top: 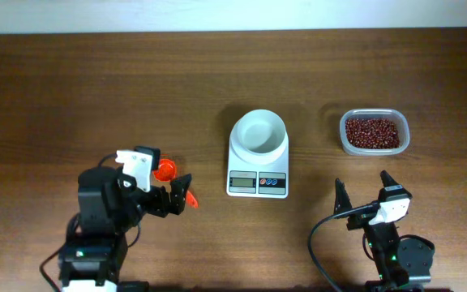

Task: Scoop and weigh 50g on scale
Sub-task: 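Move the left gripper over the orange scoop and lower onto it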

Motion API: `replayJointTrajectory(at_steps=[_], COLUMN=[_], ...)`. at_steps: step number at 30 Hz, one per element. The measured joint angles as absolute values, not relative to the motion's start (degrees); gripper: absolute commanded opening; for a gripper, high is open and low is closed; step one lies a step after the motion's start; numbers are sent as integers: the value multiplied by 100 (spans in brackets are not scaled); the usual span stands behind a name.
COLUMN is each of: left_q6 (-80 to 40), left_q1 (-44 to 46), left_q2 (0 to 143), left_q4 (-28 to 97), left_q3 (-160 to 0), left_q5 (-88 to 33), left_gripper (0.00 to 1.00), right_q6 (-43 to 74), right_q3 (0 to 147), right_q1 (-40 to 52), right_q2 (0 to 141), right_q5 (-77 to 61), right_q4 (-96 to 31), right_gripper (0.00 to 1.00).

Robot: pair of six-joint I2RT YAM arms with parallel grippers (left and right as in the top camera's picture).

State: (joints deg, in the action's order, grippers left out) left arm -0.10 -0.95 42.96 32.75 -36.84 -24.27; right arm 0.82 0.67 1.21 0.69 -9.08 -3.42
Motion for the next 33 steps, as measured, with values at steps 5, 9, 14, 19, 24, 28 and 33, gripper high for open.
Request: replayJointTrajectory(at_steps=[5,9,14,19,24,28,33], left_q6=[-10,-12,-12,-12,-30,-30,-30], left_q1=[-95,-95,-95,-95,-95,-95,-95], left_q2=[4650,4683,4685,4928,5369,5566,5583], left_q4=[3734,3820,3822,3815,3682,3671,3669], left_q3=[-4536,-4539,-4539,-4539,-4539,-4539,-4539], left_q5=[-2716,-3100,-3457,-3452,-3452,-3452,-3452], left_gripper=[99,99,99,99,99,99,99], right_q6=[80,82,82,82,80,80,80], right_q3=[67,67,67,67,67,67,67], right_q1=[121,121,121,121,121,121,121], right_q2=[69,69,69,69,69,69,69], right_q5=[-908,-908,-908,-908,-908,-908,-908], right_q4=[-340,-342,-340,-340,-342,-342,-342], right_gripper=[99,99,99,99,99,99,99])
